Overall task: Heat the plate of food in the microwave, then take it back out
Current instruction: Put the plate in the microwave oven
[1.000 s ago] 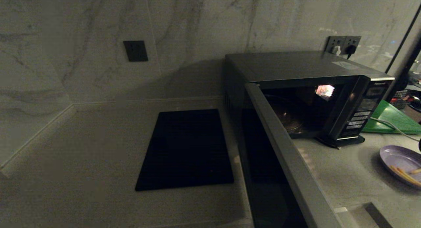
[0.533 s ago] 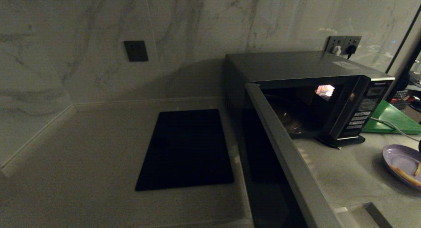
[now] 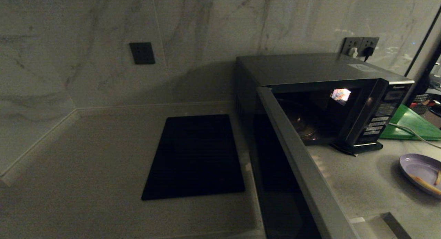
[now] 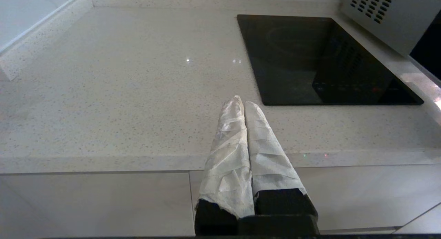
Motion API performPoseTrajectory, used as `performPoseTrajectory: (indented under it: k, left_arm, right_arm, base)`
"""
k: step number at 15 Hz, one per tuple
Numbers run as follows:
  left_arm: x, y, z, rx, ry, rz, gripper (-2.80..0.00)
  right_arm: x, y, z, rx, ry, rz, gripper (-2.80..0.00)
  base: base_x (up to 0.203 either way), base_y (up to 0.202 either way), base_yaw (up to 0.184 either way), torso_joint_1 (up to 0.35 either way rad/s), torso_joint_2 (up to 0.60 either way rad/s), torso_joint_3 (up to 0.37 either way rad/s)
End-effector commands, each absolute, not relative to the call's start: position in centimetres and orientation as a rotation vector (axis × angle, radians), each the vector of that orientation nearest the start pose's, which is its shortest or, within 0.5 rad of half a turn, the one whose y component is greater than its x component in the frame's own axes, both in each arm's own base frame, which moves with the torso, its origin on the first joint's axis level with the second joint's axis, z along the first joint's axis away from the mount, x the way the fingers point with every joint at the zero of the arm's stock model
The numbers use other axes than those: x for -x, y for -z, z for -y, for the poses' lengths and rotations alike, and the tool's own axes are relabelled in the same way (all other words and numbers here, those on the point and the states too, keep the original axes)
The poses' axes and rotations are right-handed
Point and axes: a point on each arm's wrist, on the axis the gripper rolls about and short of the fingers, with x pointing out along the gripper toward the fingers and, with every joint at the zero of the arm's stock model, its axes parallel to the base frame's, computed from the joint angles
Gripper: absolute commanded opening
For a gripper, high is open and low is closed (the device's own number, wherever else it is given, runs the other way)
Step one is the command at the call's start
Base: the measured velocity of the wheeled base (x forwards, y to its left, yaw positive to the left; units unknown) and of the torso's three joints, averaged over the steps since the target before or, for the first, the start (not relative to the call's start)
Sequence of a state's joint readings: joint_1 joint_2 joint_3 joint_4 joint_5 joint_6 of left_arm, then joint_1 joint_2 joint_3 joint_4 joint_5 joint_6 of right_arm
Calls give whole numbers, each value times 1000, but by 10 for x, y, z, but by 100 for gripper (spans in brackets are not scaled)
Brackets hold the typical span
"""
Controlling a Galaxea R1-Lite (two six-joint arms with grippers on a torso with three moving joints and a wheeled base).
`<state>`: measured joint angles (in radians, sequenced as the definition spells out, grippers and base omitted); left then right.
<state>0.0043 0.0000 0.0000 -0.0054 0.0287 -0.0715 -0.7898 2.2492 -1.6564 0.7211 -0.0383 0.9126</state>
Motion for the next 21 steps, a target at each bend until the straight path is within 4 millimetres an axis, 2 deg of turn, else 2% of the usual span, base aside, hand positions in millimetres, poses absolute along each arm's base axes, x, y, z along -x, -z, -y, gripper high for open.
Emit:
performPoseTrajectory:
  k: [1,21]
  left_arm:
    - [23,-76,-1,72,-34,6,-280]
    - [23,-76,-1,72,-34,6,-280]
  right_arm:
    - [-280,-107,284,-1232,1266,-855,-280]
    - [-255,-152,259,-1206,1228,-790,-280]
  base:
    - [0,0,0,0,0,0]
    - [0,0,0,0,0,0]
